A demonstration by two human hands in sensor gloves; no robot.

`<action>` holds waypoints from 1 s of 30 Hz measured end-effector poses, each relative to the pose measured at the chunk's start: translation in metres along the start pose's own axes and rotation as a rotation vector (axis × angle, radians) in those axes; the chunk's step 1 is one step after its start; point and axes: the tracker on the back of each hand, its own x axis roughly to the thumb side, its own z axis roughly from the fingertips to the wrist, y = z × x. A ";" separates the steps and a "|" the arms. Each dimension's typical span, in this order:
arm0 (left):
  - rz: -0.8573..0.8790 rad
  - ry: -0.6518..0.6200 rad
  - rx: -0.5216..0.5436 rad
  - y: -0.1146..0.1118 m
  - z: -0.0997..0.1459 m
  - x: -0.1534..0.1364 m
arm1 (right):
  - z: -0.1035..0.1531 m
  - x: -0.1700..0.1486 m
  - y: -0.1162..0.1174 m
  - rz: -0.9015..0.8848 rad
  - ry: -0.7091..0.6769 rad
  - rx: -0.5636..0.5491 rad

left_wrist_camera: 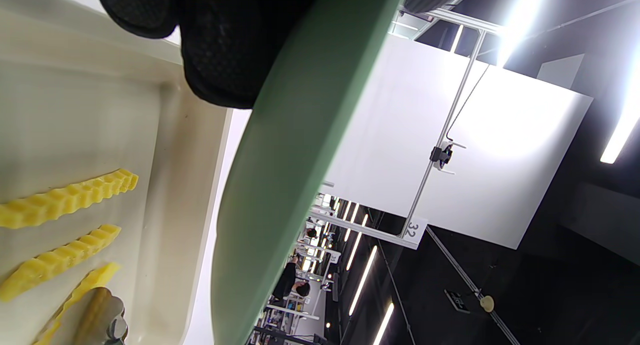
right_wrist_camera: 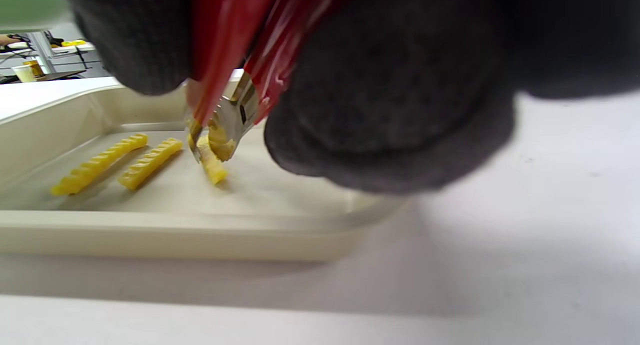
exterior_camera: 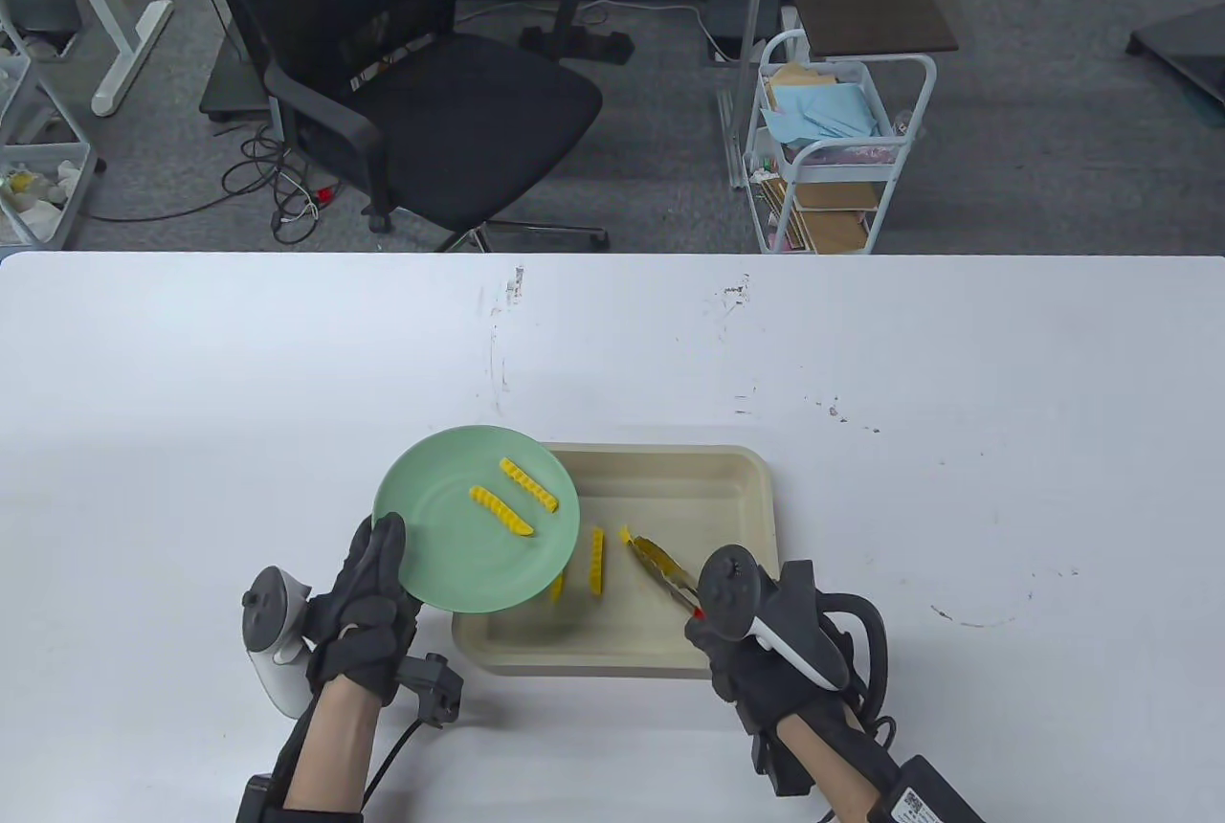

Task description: Hold plate and receive fries gripped by tongs from baking tray

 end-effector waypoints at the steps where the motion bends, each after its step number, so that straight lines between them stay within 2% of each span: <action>1: 0.000 -0.001 0.001 0.000 0.000 0.000 | -0.001 -0.002 0.000 -0.008 -0.002 -0.007; 8: 0.003 -0.002 0.003 0.001 0.000 0.000 | -0.002 -0.020 -0.006 -0.097 0.009 -0.040; 15: 0.003 -0.006 0.003 0.001 0.000 0.000 | 0.012 -0.027 -0.047 -0.305 -0.043 -0.166; 18: 0.001 -0.004 0.000 0.000 0.000 0.000 | 0.023 -0.012 -0.064 -0.330 -0.119 -0.198; 22: -0.003 -0.007 0.002 0.000 0.000 0.000 | 0.034 0.019 -0.073 -0.329 -0.245 -0.202; 25: -0.001 -0.007 0.003 0.000 0.001 -0.001 | 0.036 0.046 -0.072 -0.307 -0.316 -0.158; 30: -0.001 -0.009 0.001 -0.001 0.001 -0.001 | 0.032 0.080 -0.067 -0.198 -0.361 -0.145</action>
